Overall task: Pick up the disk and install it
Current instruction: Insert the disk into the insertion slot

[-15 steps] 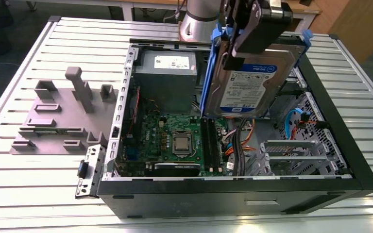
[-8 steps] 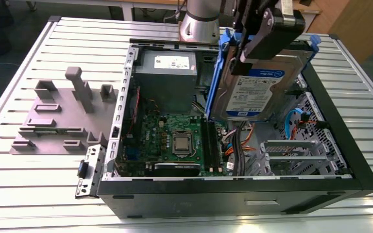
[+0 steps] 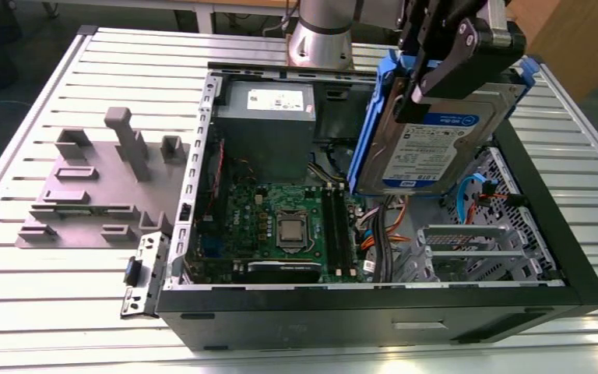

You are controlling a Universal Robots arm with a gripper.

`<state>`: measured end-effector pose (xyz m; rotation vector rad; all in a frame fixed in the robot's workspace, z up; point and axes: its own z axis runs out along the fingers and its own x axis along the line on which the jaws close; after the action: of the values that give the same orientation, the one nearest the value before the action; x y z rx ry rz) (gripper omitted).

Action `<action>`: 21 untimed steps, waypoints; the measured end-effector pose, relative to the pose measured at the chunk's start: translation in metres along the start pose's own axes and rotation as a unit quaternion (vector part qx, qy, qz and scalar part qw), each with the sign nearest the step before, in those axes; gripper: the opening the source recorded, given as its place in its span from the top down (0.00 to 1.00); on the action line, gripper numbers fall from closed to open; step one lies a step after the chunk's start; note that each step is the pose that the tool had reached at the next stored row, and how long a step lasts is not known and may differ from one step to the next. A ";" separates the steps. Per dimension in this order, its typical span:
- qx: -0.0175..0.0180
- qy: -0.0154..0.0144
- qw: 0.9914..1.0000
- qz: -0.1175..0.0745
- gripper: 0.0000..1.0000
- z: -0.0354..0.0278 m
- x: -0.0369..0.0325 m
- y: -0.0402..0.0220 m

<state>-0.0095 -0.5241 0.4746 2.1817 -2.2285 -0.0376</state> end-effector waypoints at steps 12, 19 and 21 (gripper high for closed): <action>0.000 0.000 1.000 0.000 0.64 0.0000 0.0000 -0.0004; 0.000 0.000 1.000 0.000 0.64 0.0018 0.0074 -0.0013; 0.000 0.000 1.000 0.000 0.64 0.0031 0.0103 -0.0040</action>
<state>-0.0058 -0.5345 0.4714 2.1816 -2.2286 -0.0376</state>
